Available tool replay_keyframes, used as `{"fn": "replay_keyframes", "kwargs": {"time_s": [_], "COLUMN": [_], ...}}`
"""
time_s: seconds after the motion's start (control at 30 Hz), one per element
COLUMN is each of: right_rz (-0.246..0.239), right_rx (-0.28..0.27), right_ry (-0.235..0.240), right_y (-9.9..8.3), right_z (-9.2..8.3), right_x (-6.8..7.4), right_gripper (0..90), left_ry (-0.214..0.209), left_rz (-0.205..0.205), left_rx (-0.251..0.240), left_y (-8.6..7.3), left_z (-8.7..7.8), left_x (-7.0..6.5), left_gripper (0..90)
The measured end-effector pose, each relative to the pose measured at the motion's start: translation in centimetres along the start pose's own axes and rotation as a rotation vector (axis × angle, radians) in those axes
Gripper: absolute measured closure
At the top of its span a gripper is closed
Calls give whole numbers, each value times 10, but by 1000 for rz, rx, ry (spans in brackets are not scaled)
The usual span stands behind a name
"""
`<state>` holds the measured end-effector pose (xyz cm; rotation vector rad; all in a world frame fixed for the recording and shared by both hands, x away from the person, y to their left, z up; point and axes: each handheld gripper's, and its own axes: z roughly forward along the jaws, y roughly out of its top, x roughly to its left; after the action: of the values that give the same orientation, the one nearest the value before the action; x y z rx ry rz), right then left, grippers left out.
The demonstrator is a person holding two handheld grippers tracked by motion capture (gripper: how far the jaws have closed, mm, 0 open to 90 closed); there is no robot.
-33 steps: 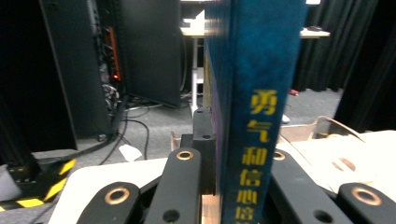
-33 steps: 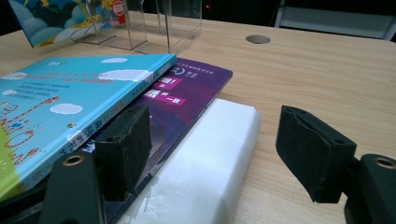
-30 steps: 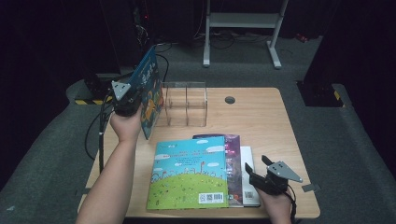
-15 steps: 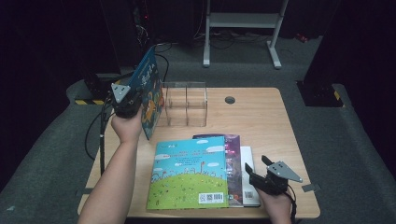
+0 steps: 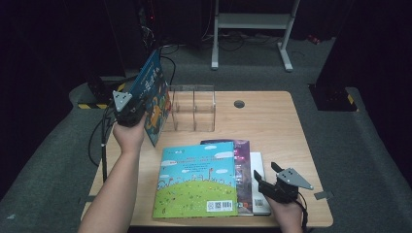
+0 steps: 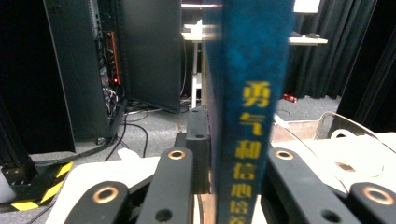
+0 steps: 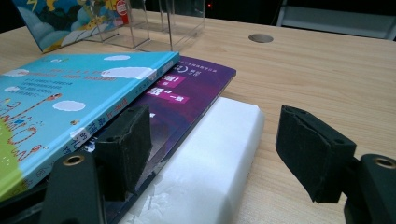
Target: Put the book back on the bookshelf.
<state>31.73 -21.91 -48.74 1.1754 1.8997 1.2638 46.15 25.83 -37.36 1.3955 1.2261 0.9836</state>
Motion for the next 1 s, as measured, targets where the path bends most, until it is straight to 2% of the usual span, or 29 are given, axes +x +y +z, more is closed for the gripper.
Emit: {"fn": "replay_keyframes", "kwargs": {"time_s": [0.23, 0.57, 1.0], "right_rz": [1, 1, -4], "right_rx": [-1, -1, 3], "right_ry": [0, 0, 2], "right_y": [0, 0, 0], "right_z": [0, 0, 0], "right_x": [0, 0, 1], "right_gripper": [269, 268, 269], "left_ry": [-7, -2, -34], "left_rz": [2, 3, -4], "left_rx": [0, 11, 44], "left_y": [-2, -2, -10], "left_z": [0, -2, -15], "left_x": [0, 2, 5], "left_gripper": [702, 538, 460]}}
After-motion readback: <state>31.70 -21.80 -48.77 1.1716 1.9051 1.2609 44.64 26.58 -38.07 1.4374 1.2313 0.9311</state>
